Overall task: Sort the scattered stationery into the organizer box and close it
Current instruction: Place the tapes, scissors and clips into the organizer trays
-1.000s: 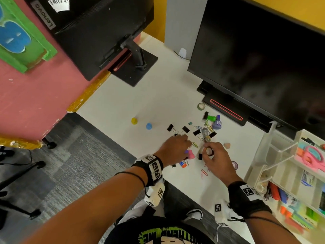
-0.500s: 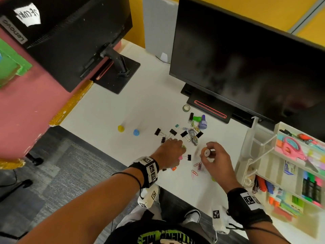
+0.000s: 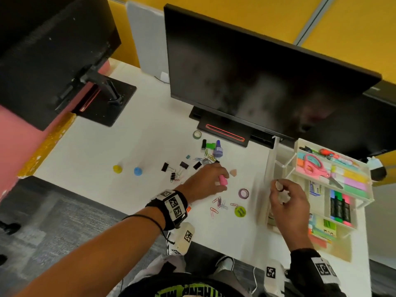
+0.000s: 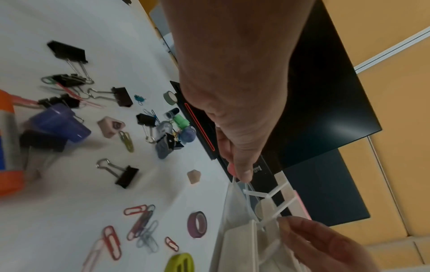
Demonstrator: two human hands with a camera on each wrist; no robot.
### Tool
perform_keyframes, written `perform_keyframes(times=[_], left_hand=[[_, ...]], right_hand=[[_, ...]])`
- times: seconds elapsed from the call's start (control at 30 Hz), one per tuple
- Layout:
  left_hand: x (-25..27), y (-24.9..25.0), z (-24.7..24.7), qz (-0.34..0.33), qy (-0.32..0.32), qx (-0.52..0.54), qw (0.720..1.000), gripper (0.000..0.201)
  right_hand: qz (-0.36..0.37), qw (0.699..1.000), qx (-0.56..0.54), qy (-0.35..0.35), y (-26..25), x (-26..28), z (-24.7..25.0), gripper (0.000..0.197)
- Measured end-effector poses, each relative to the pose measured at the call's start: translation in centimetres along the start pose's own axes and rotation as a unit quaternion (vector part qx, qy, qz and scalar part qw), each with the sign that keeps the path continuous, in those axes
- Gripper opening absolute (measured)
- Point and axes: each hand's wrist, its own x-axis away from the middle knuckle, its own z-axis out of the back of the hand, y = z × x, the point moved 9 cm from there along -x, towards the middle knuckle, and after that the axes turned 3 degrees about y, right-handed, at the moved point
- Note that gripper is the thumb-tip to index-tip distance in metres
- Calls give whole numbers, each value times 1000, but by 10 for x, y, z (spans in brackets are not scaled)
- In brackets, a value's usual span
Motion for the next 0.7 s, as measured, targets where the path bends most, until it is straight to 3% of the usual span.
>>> perform_keyframes(times=[0.1, 0.23, 0.4, 0.53, 0.7], left_hand=[[-12, 25, -5, -9, 12, 39, 999, 35], [-15, 40, -9, -28, 32, 44, 998, 22], [-2, 31, -5, -12, 50, 25, 998, 16], [8, 23, -5, 6, 48, 12, 999, 12], [16, 19, -6, 23, 39, 9, 999, 9]], right_hand=[[-15, 999, 23, 21, 15, -8, 16, 11], [-24, 1000, 14, -8, 34, -19, 12, 2], [-25, 1000, 18, 6, 50, -30, 15, 7], [35, 993, 101, -52, 54, -28, -7, 23], [-67, 995, 74, 15, 67, -33, 6, 13]])
